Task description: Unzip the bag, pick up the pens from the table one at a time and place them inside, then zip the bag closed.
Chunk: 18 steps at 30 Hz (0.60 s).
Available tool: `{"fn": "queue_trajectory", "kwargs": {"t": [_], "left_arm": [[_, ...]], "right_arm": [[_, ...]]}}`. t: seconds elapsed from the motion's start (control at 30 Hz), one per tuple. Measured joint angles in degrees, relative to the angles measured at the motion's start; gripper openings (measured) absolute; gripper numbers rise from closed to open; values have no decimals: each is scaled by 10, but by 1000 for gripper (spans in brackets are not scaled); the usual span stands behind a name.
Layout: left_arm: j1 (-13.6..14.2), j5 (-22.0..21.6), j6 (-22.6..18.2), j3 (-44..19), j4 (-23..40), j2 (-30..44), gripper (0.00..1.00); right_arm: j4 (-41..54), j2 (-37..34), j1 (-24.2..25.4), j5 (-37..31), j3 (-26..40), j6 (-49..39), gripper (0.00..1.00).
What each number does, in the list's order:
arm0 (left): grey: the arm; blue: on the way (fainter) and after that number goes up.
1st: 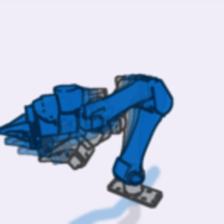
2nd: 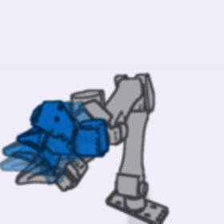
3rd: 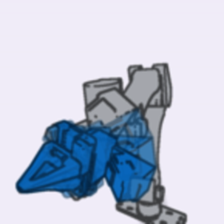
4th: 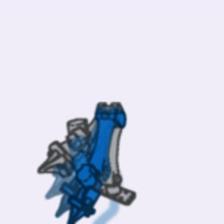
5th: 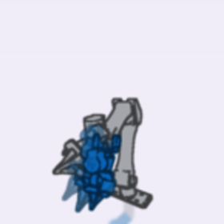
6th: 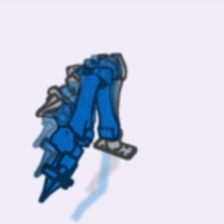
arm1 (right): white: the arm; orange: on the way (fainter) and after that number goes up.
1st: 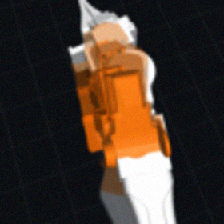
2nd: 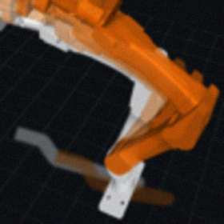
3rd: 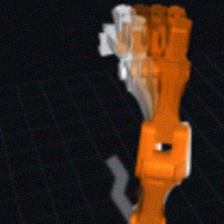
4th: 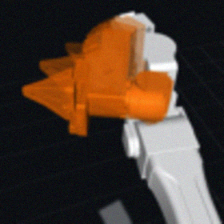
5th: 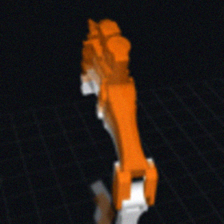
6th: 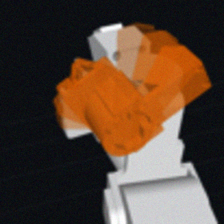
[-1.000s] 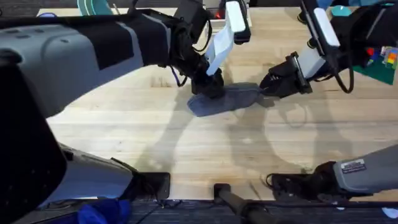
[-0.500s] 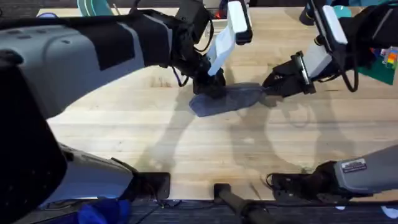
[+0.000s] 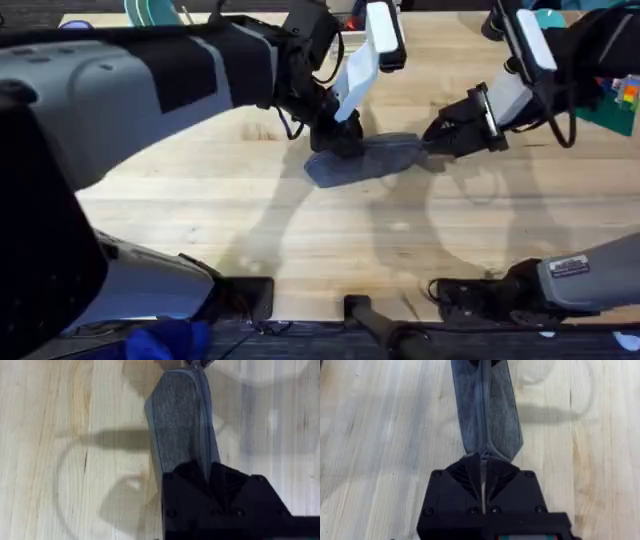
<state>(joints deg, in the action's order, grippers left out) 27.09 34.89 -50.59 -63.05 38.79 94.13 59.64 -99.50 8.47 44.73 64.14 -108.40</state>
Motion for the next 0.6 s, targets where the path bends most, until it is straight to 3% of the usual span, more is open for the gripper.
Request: {"fn": "queue_trajectory", "kwargs": {"t": [0.6], "left_arm": [[4,5,0,0,1,0,44]], "right_arm": [[1,0,0,-66,0,45,32]]}}
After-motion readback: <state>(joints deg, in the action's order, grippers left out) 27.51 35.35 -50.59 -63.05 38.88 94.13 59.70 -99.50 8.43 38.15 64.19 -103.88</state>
